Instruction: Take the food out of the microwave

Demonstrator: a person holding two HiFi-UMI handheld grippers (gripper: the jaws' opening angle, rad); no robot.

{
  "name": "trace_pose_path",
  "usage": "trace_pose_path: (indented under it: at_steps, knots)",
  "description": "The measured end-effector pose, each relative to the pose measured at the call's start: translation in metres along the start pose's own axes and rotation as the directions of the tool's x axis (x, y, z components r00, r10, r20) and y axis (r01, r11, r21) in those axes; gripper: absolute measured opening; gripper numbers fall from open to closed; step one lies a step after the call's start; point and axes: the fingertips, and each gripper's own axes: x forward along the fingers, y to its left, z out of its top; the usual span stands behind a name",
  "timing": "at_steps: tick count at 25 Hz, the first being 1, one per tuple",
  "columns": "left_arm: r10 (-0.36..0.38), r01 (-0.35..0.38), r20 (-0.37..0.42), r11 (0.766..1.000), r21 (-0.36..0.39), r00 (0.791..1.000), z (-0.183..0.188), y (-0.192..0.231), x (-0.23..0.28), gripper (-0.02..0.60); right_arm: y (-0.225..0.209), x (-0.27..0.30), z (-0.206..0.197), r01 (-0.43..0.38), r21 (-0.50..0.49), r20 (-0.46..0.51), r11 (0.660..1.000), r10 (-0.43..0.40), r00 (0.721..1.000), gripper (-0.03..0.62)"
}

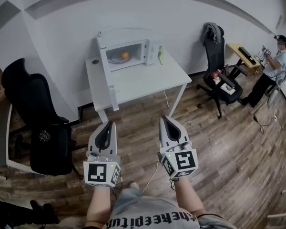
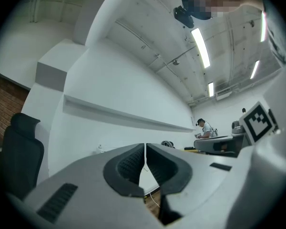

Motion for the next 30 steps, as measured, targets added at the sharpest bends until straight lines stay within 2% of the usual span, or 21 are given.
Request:
trace_pose_path:
  at_steps: [16, 25, 30]
  knots:
    - [-0.089, 0.089, 0.015, 0.996, -0.011, 0.996, -0.008, 0.028, 0.039, 0.014, 0.001, 0.041, -0.007, 0.078, 0.02, 0.014, 0.997, -0.079, 0.997, 0.006]
    - [-0.085, 0.086, 0.012, 0.996, -0.025, 0.996, -0.025, 0.027, 0.102, 0.014, -0.039, 0.087, -0.015, 0.067, 0.021, 0.011, 0.998, -0.067, 0.998, 0.006]
    - [-0.057, 0.057, 0.007, 0.998, -0.023, 0.998, -0.033, 0.026, 0.147, 0.014, -0.07, 0.126, -0.017, 0.027, 0.019, 0.009, 0.999, -0.027, 1.0, 0.006]
